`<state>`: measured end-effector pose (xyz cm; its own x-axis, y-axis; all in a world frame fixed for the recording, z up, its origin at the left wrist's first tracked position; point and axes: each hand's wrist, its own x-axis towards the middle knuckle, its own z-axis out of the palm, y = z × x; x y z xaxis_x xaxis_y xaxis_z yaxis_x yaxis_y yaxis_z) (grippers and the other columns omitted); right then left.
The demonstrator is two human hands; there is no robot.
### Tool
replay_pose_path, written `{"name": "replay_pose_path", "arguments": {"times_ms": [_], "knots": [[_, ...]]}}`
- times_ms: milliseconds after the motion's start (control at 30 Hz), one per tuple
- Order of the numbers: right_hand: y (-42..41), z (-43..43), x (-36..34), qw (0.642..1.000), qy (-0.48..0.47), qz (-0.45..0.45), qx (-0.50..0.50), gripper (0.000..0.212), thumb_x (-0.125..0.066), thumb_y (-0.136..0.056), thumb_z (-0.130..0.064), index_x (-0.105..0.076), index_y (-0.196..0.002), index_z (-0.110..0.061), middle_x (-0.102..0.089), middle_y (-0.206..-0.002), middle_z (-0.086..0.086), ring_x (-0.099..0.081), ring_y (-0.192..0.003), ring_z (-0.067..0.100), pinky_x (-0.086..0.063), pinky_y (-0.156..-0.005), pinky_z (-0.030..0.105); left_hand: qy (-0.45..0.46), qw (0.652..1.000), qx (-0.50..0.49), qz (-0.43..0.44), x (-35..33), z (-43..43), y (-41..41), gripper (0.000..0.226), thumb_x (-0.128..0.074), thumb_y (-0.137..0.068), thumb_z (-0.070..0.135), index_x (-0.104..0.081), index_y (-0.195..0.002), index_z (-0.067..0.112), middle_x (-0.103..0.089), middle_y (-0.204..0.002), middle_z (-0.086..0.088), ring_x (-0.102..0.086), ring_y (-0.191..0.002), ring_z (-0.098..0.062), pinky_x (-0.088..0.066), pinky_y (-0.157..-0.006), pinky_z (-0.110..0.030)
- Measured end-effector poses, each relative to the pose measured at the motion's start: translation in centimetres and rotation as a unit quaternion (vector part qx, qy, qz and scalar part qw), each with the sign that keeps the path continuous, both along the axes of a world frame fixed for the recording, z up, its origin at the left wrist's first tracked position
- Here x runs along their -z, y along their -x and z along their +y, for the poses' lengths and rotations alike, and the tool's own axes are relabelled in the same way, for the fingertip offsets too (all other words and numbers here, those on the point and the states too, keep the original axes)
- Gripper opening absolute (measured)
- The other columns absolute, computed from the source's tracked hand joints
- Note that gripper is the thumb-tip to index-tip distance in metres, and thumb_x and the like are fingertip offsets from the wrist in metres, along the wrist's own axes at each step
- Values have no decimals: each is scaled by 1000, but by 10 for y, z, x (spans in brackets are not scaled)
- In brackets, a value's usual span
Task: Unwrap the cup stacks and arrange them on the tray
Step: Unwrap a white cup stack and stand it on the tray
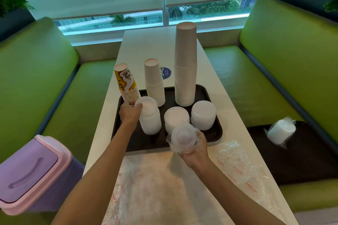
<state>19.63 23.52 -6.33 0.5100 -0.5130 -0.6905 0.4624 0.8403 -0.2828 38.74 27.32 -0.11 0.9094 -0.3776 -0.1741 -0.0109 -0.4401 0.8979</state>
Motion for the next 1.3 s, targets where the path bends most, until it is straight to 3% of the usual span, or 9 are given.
{"name": "replay_pose_path", "arguments": {"times_ms": [100, 200, 333, 467, 533, 633, 867, 1167, 1300], "knots": [[3, -3, -4, 1000, 9, -1, 1, 39, -44, -94, -46, -51, -121, -18, -56, -114, 17, -54, -107, 36, -44, -92, 52, -41, 999, 23, -11, 11, -6, -6, 38, -59, -89, 10, -55, -127, 1, -55, -131, -17, -51, -120, -32, -45, -99, -40], [6, -5, -7, 1000, 8, -7, 7, 33, -44, -95, -44, -51, -114, -17, -57, -107, 16, -56, -97, 34, -46, -87, 51, -85, 994, 41, -55, 21, -8, -12, 36, -59, -90, 13, -57, -124, 2, -55, -130, -17, -53, -117, -32, -47, -94, -38], [8, -5, -3, 1000, 8, -1, -3, 45, -46, -94, -45, -47, -130, -19, -56, -115, 15, -55, -103, 34, -48, -83, 47, -129, 982, 73, -113, 27, -6, -12, 40, -52, -94, 26, -55, -127, 4, -49, -132, -19, -50, -118, -34, -46, -92, -38], [9, -6, -2, 1000, 16, -4, 3, 44, -46, -94, -43, -48, -130, -18, -56, -112, 14, -56, -95, 31, -48, -76, 45, -105, 970, 129, -175, 26, -1, 1, 63, -50, -95, 43, -33, -145, 11, -30, -147, -19, -30, -135, -37, -33, -107, -48], [9, -5, -2, 1000, 11, -6, 0, 47, -47, -93, -44, -46, -132, -19, -55, -121, 15, -56, -103, 33, -50, -75, 45, -124, 955, 181, -198, 26, 2, 8, 76, -55, -90, 50, -21, -150, 17, -16, -155, -14, -16, -142, -36, -24, -112, -52], [8, -3, 2, 1000, -10, -11, -8, 54, -50, -89, -47, -45, -135, -19, -53, -135, 17, -54, -118, 37, -52, -78, 47, -177, 929, 232, -228, 30, 2, 13, 91, -63, -83, 54, -13, -152, 22, -7, -157, -11, -9, -144, -36, -24, -111, -55], [9, -5, -1, 1000, 6, -9, 11, 43, -47, -93, -42, -48, -130, -20, -56, -111, 14, -57, -96, 32, -51, -74, 46, -244, 892, 254, -284, 40, -2, 15, 84, -62, -88, 45, -10, -152, 26, -10, -155, -15, -16, -142, -38, -34, -106, -54], [4, -1, -2, 999, -16, -27, -18, 50, -54, -85, -41, -49, -128, -18, -57, -121, 17, -56, -113, 36, -44, -98, 52, -243, 886, 263, -296, 38, 6, 10, 82, -63, -87, 42, -15, -151, 26, -17, -152, -16, -25, -138, -38, -37, -104, -51], [2, 2, -3, 1000, -8, -7, -27, 49, -57, -85, -40, -51, -129, -20, -58, -117, 15, -57, -109, 34, -49, -90, 49, -262, 878, 277, -289, 35, 8, 9, 88, -60, -86, 51, -6, -152, 30, -10, -155, -15, -15, -143, -38, -20, -112, -57]]}}
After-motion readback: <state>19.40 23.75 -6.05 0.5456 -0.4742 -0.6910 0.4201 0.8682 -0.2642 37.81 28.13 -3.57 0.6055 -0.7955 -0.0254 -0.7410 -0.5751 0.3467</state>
